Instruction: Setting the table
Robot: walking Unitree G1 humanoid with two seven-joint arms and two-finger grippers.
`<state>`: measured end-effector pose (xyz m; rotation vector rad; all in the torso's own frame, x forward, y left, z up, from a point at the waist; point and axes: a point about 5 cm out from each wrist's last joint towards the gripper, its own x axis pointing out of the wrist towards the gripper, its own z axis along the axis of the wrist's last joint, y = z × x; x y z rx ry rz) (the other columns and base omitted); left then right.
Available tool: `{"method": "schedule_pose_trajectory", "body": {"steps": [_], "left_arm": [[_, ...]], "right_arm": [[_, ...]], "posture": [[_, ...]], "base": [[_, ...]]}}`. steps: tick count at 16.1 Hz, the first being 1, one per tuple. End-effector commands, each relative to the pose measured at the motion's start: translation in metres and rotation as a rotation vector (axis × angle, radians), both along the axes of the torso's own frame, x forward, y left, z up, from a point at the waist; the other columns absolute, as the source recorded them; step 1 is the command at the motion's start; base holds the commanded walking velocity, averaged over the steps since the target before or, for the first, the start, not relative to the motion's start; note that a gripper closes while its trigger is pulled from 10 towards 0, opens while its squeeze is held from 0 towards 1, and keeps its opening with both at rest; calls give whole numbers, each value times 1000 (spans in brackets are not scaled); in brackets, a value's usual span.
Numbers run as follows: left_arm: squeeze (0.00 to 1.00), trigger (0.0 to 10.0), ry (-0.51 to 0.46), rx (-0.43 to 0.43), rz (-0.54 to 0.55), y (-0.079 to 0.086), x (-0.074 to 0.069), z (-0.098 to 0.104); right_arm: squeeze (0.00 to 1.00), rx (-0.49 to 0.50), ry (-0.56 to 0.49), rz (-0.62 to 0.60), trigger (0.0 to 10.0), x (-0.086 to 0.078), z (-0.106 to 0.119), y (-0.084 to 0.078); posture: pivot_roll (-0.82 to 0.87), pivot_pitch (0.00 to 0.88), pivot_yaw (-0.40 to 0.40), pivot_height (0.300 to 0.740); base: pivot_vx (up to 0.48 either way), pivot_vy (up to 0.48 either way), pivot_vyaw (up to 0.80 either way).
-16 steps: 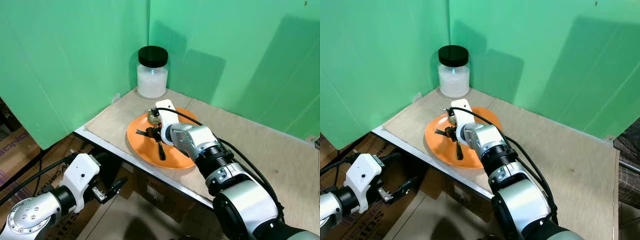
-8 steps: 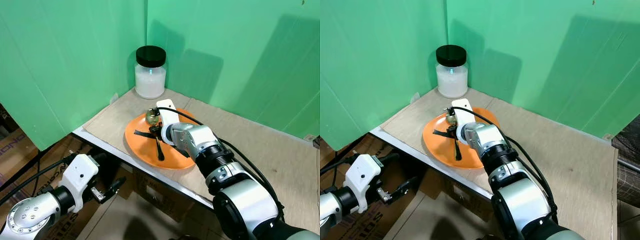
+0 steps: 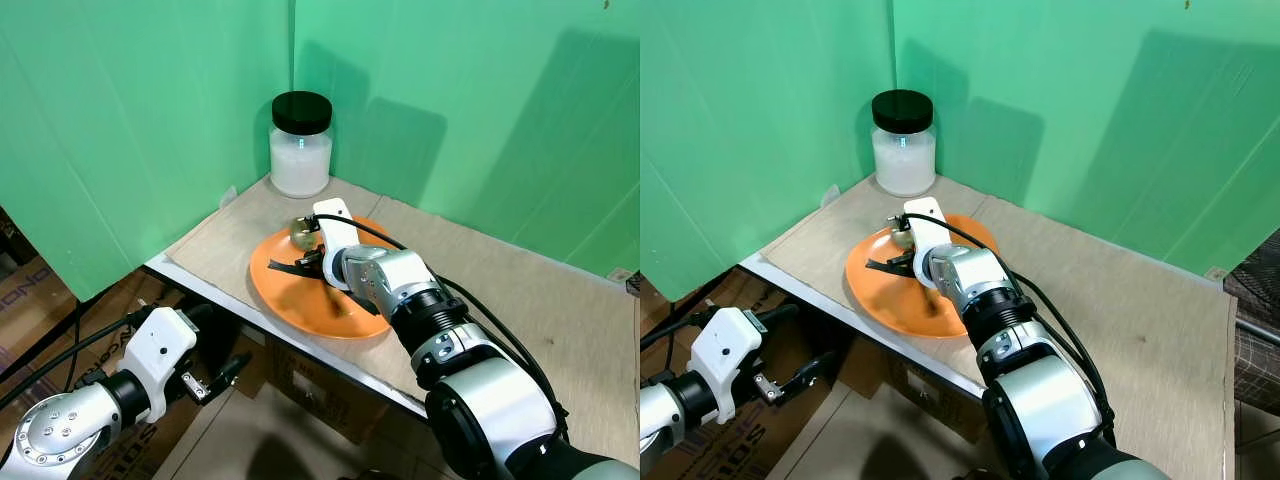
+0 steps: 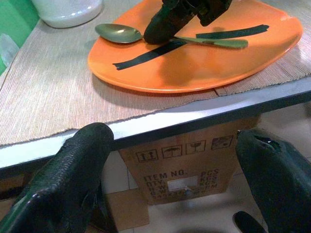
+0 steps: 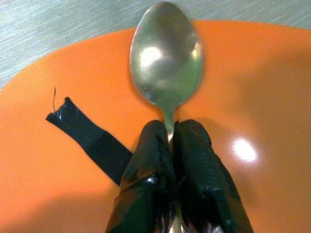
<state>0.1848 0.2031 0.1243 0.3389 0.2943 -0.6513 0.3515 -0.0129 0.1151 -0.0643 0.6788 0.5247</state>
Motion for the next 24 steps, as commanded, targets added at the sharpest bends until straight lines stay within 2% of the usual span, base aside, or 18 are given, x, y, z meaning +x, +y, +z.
{"method": "schedule_pose_trajectory", "body": {"steps": [1,5,7,10,14,15,16,17,18,19,20,21,22,24], "left_arm": [[0,10000,5,9,-13,-1,0,-2],[0,10000,-3,9,-17,-2,1,-2],[0,10000,-13,9,-22,-4,4,-1],[0,10000,-38,3,-26,-7,9,3],[0,10000,-114,-54,86,-22,27,17],[0,10000,-142,-76,127,-29,34,22],[0,10000,-179,-110,192,-38,42,29],[0,10000,-213,-123,223,-45,45,34],[0,10000,-233,-139,244,-50,46,38],[0,10000,-247,-131,251,-54,47,40],[0,10000,-249,-114,256,-57,47,39],[0,10000,-248,-108,261,-58,48,38],[0,10000,-272,-94,285,-58,50,40],[0,10000,-283,-91,312,-56,53,42]], "right_arm": [[0,24,11,12,0,1,5,5],[0,85,-31,-3,0,7,18,-2],[0,175,-104,-8,0,13,30,-11],[0,211,-205,-16,0,17,39,-23],[0,251,-359,8,0,2,59,-45],[0,283,-413,5,7098,-9,67,-55],[0,330,-466,-43,10000,-21,77,-70],[0,375,-544,-89,10000,-32,86,-84],[0,363,-576,-113,10000,-42,90,-93],[0,298,-622,-137,10000,-48,91,-101],[0,276,-650,-169,10000,-52,91,-107],[0,279,-653,-187,10000,-54,90,-111],[0,231,-666,-256,10000,-60,82,-123],[0,183,-672,-285,10000,-72,76,-130]], "posture": [[-18,37,-63,740],[-21,24,-60,740],[-24,5,-57,740],[-22,0,-55,740],[-37,0,-39,740],[-44,0,-37,740],[-50,0,-36,740],[-55,0,-33,740],[-58,0,-31,740],[-68,0,-24,740],[-70,0,-23,740],[-70,0,-23,740],[-67,0,-21,740],[-75,0,-14,740]], "base": [[0,0,0],[0,0,0],[0,0,0],[0,0,0],[0,0,0],[0,0,0],[0,0,0],[0,0,0],[0,0,0],[0,0,-519],[0,0,-800],[0,0,-800],[0,0,-800],[0,0,-800]]}}
